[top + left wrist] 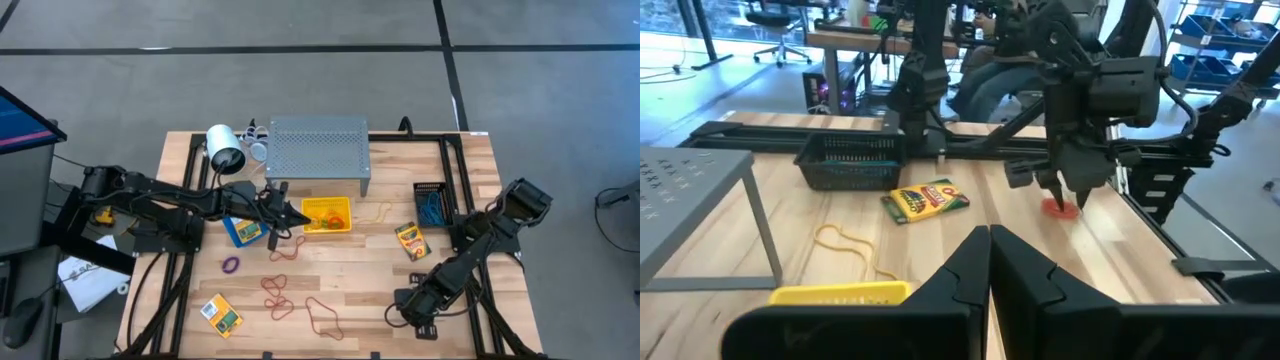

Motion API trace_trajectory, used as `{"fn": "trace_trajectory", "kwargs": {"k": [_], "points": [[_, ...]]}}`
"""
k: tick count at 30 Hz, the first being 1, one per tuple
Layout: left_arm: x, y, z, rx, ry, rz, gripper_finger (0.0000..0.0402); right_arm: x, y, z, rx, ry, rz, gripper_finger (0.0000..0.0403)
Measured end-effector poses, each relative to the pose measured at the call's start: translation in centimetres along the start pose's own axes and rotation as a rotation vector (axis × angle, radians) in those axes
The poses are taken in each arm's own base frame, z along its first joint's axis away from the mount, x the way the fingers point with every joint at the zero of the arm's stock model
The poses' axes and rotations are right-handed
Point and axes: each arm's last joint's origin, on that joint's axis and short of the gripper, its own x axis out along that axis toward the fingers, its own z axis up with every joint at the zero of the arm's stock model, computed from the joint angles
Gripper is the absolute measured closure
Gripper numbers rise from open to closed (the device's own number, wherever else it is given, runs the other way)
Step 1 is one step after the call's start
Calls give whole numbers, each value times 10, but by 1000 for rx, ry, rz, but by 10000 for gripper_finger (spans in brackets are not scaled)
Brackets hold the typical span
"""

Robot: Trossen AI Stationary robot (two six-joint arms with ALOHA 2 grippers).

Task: Pick & Place Office Desk Supplies
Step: Put the orange spring keychain into the yellow bin

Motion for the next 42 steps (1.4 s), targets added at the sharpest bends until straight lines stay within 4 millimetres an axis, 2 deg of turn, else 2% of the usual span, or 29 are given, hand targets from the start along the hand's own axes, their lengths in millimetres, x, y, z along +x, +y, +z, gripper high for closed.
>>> {"fn": "trace_trajectory", "kwargs": {"k": [4, 9, 14, 24, 31, 42], "points": [[0, -2, 0, 1, 1, -7, 398, 8, 4, 4, -5, 26, 72, 317], [0, -2, 0, 1, 0, -7, 398, 11, 5, 5, -27, 21, 80, 389], [0, -2, 0, 1, -1, -7, 399, 11, 4, 7, -35, 16, 80, 398], [0, -2, 0, 1, -4, -7, 396, -2, -3, 10, -9, -34, 46, 402], [0, -2, 3, -23, -33, -10, 396, -33, -24, 3, 40, -70, -114, 403], [0, -2, 4, -77, -43, -12, 396, -102, -39, 4, 74, -341, -65, 403]]}}
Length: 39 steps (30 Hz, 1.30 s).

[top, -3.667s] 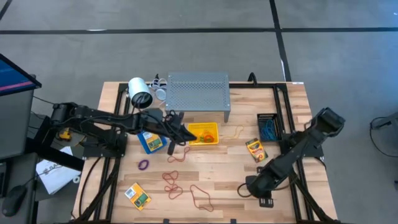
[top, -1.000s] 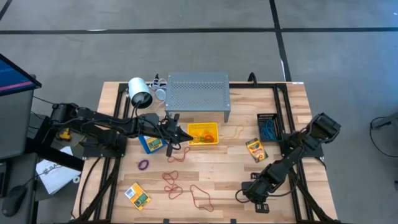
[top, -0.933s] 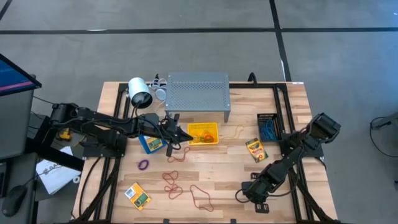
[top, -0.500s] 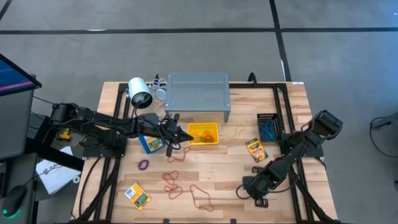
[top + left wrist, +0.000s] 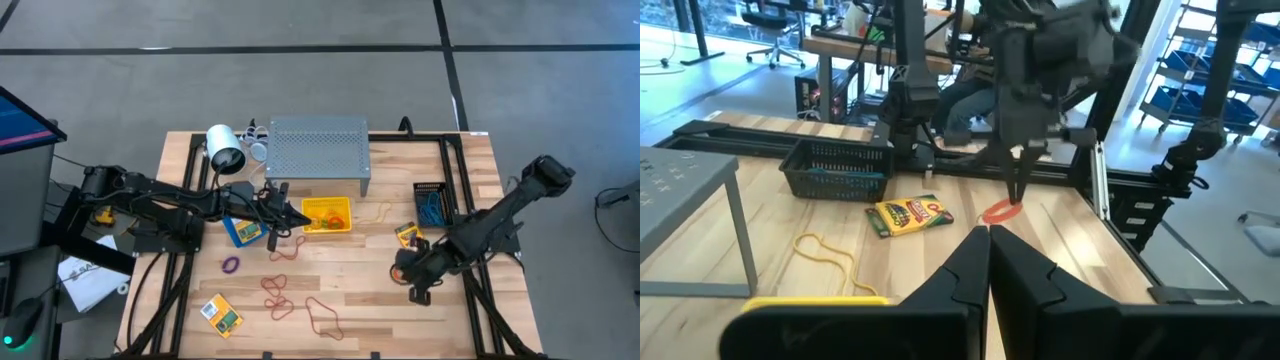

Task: Pick & Place Office Desk Supplies
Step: Put the orange spring keychain into the yellow bin

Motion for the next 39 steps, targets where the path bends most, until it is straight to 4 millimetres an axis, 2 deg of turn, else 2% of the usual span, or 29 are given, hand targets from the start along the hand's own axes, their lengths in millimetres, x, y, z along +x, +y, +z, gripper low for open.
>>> {"fn": "trace_trajectory", "kwargs": {"k": [7, 12, 23, 26, 30, 35, 39], "points": [[0, 0, 0, 0, -3, 0, 396, -22, -11, 11, -8, -138, 16, 403], [0, 0, 2, 6, -17, -3, 396, -32, -14, 27, -42, -268, 75, 403], [0, -1, 1, 212, -15, -4, 388, -71, -15, 68, -153, -509, 165, 403], [0, -3, 1, 283, -18, -11, 360, -79, -14, 82, -190, -580, 228, 403], [1, -10, 3, 360, -36, -35, 300, -83, -14, 98, -227, -625, 277, 403], [1, -17, 7, 391, -95, -45, 224, -74, -14, 113, -256, -618, 335, 403], [4, -19, 10, 344, -98, -54, 191, -66, -12, 130, -287, -609, 371, 403]]}}
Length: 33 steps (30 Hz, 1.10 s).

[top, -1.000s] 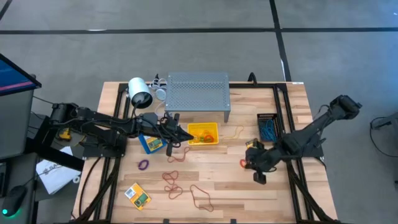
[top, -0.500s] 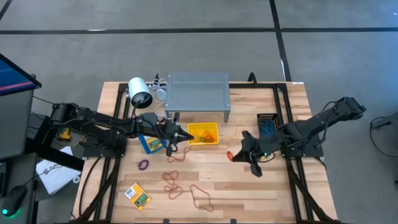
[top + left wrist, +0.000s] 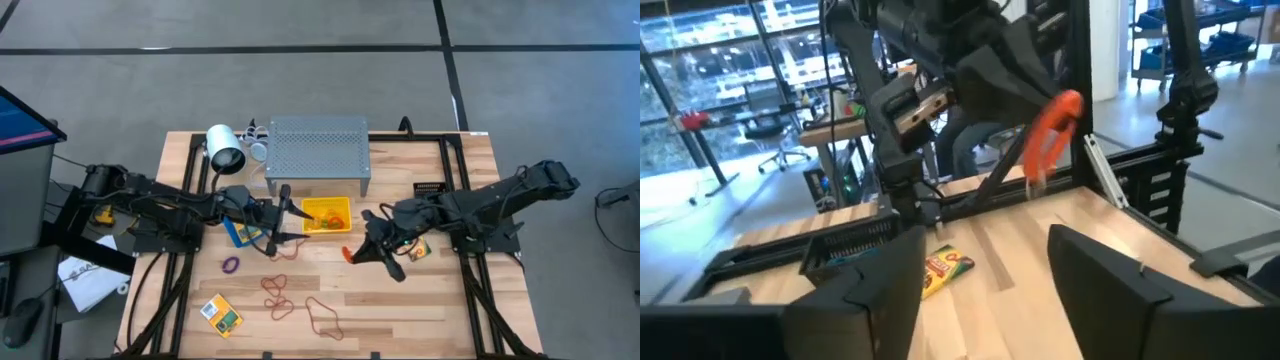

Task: Pick & Place Office Desk Supplies
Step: Put the orange spring keychain into the yellow bin

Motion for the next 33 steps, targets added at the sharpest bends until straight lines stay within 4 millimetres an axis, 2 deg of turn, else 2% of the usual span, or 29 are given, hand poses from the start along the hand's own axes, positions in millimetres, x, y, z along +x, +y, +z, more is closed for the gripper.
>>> {"fn": "trace_trajectory", "kwargs": {"k": [7, 20, 33], "points": [[27, -6, 0, -47, 19, -72, 194, 14, -4, 18, -35, 4, 45, 403], [64, -11, 5, -64, -8, -225, 205, 19, -9, 20, -37, 5, 58, 403], [69, -18, 9, -59, -38, -266, 212, 27, -17, 20, -37, 5, 86, 403]]}}
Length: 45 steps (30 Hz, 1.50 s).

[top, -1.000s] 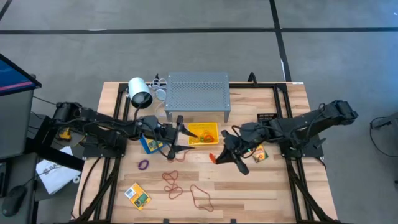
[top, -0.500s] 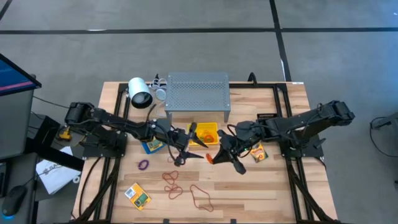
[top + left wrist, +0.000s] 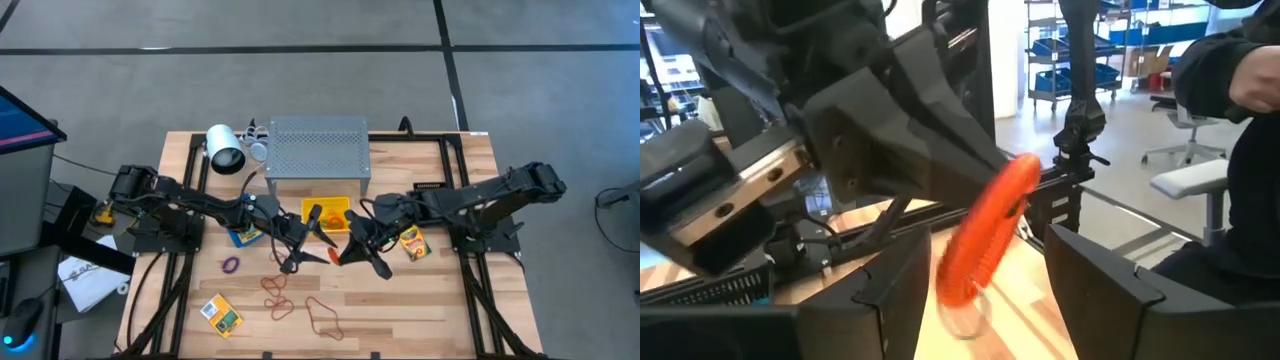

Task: Pick & Place Office Desk Supplies
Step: Put the orange spring keychain into the yellow bin

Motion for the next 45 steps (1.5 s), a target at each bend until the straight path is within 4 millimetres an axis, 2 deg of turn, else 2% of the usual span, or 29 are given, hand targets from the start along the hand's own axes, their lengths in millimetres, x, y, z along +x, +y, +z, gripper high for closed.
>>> {"fn": "trace_trajectory", "kwargs": {"k": [4, 8, 15, 24, 34, 39, 45], "points": [[0, 0, 0, -1, 3, 0, 230, 0, -2, 2, -3, -20, -1, 403], [0, 0, 0, 1, 2, 0, 264, -1, -4, 5, -8, -41, 22, 403], [0, -1, 0, 10, -6, -38, 382, 2, -5, 4, -6, -35, 21, 403], [0, -1, 1, 10, -10, -37, 392, 3, -5, 3, 1, -33, 31, 392], [-4, 8, -3, -37, 29, 24, 392, -12, -11, 10, 70, -47, 76, 292], [-10, 19, -7, -76, 95, 98, 393, -15, -20, 10, 130, -43, 56, 240], [-21, 41, -22, -183, 224, 247, 394, -28, -25, 12, 168, -37, 26, 220]]}}
